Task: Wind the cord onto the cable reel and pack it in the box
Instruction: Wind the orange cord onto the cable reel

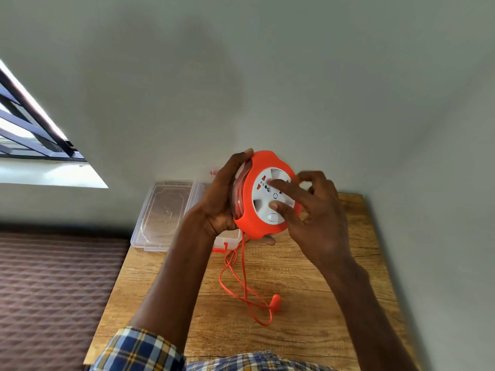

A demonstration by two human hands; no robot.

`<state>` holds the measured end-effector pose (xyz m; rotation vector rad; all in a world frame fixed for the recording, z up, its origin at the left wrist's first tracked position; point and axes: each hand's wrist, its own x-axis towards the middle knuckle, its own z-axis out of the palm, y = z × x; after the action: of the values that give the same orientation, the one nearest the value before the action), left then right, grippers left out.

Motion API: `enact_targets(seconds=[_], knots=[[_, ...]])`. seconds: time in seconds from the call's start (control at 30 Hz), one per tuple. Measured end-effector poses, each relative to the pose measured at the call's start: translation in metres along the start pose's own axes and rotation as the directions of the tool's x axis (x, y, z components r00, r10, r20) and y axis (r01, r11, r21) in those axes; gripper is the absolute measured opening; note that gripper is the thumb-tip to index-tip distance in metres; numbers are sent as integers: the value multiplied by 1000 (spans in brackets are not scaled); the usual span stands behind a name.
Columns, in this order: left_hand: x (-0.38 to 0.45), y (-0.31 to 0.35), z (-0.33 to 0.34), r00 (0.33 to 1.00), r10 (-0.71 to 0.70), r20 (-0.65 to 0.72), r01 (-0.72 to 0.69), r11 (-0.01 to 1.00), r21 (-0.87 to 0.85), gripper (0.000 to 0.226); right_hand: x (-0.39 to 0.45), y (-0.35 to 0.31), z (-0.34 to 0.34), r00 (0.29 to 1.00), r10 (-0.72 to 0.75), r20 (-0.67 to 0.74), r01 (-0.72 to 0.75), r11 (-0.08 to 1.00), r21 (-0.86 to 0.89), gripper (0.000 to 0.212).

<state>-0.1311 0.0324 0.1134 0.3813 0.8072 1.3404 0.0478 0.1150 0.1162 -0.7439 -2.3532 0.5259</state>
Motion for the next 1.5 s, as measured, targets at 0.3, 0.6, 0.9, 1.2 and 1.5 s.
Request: enact_targets(seconds=[0.3, 0.6, 0.9, 1.2, 1.5], knots=[[-2, 0, -9, 997, -26, 79, 25, 1000, 11, 66, 5, 16, -12, 931, -239, 278, 231, 971, 61, 74], [1, -3, 0, 1000, -25, -6, 25, 1000, 17, 59, -2, 9, -3, 973, -144, 180, 149, 989, -9, 59], [3, -1, 7, 997, -9, -72, 16, 995, 98, 58, -7, -7, 2, 976, 217, 28, -219, 970, 109, 60], [-1, 0, 13, 998, -10, -63, 14, 998, 64, 63, -6, -10, -3, 982, 184, -39, -184, 983, 9, 62], [-1, 2, 4, 999, -22, -26, 22, 1000, 7, 64, -4, 9, -4, 980, -113, 161, 95, 989, 113, 54]])
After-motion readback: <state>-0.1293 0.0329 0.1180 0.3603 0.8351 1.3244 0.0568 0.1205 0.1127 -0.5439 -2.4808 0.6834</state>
